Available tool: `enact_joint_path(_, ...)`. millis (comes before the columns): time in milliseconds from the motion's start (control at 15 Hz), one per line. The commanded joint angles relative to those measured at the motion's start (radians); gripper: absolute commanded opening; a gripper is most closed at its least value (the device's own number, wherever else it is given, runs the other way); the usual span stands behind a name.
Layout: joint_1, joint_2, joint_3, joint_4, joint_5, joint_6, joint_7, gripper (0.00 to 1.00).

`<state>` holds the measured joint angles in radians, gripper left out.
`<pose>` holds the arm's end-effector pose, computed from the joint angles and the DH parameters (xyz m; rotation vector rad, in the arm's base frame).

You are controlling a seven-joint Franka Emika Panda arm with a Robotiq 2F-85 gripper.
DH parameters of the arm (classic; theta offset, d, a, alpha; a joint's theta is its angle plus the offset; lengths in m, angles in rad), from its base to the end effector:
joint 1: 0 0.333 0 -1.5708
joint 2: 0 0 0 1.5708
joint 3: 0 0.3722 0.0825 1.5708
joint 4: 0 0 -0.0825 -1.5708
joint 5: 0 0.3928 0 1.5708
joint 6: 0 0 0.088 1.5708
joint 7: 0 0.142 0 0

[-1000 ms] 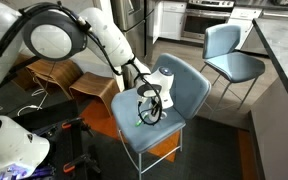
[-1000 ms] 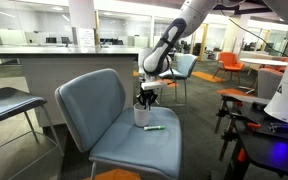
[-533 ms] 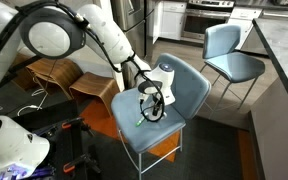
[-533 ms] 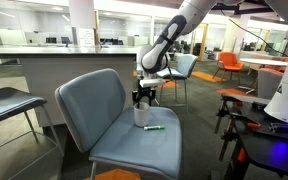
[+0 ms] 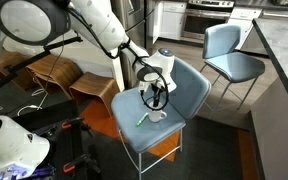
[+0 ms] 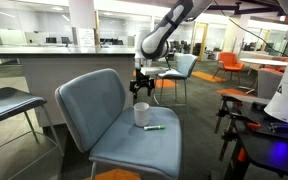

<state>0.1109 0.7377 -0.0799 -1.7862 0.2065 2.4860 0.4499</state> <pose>0.6887 0.0285 0.1367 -2.9593 0.8591 0.0738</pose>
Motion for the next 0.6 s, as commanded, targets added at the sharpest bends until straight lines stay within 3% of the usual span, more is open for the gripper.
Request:
enact_joint_path(0, -0.021, -0.121, 0.043, -0.087, -0.042, -0.053, -0.157, 1.0)
enact_joint_path(533, -0.022, -0.28, 0.062, -0.181, -0.25, -0.212, -0.411, 1.0)
